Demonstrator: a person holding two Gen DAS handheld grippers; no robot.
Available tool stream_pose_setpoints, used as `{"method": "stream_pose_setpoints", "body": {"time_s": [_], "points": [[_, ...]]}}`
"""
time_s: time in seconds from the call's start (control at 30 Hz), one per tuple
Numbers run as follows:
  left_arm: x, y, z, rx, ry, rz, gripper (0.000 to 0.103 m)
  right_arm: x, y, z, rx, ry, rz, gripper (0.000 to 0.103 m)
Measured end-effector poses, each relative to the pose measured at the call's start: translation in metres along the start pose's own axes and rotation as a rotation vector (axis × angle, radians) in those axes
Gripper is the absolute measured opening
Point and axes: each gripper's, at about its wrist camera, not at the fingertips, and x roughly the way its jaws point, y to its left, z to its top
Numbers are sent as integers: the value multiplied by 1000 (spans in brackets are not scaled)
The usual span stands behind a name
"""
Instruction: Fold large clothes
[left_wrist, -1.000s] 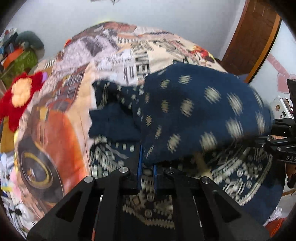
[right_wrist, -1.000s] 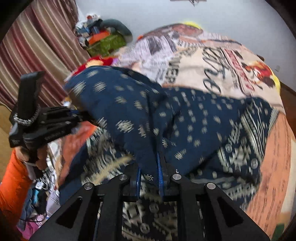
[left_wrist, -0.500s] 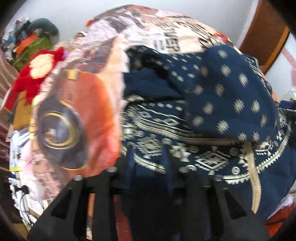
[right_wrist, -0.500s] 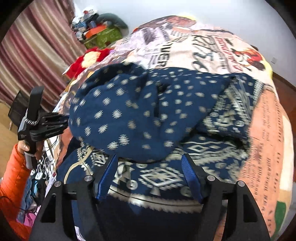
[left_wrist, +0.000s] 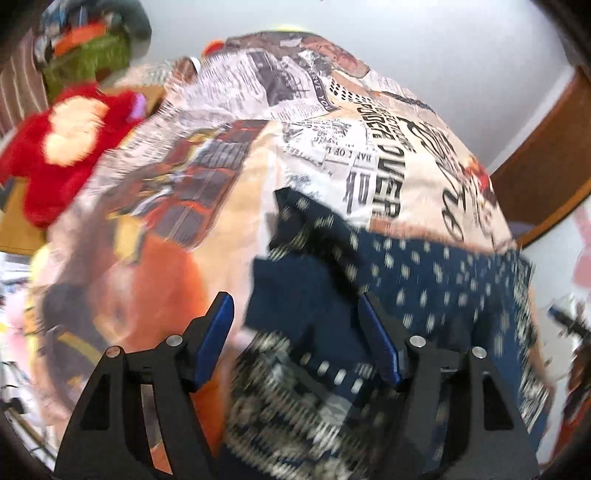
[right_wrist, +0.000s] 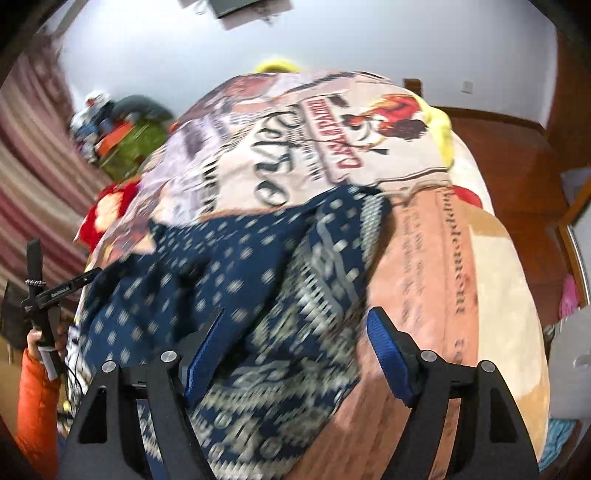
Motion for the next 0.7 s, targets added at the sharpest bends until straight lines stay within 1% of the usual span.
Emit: {"method": "stream_pose_setpoints", "body": {"time_s": [0.07,0.13,0.17,0.23,0.3,0.33,0.37,0.43,0.47,0.5,0.53,0.57,0.6,0.63,0.67,0.7], "points": [[20,-2,14,-6,22,3,69,13,-11,13,39,7,-7,75],[42,-4,26,21,34,54,69,29,-23,25,74,14,-19,75],[57,-6,31,47,46,92,69,36,-28,30,85,16,-21,75],[80,-4,34,84,80,141,69,52,-38,42,108,25,-15,75],[105,0,35,96,124,180,69,68,-47,50,139,35,0,75],[114,1,35,92,138,181,69,73,-50,52,149,37,8,75],[121,1,35,90,142,163,69,79,-52,55,157,39,17,74],[127,-4,36,110,122,109,66,92,-52,58,164,45,59,66],[129,-7,37,120,117,95,58,98,-51,59,166,56,86,58],[132,-10,37,125,112,88,50,104,-48,58,172,71,116,52],[135,-12,38,121,111,94,47,109,-46,58,174,72,123,49],[139,-13,39,114,110,102,39,112,-44,57,169,63,114,45],[140,-15,39,112,111,101,26,115,-42,58,161,58,111,39],[140,-17,40,114,110,100,21,117,-41,59,155,56,115,36],[138,-21,40,124,97,121,18,118,-40,60,153,52,111,29],[133,-25,41,142,77,151,16,119,-39,62,146,49,106,20]]}}
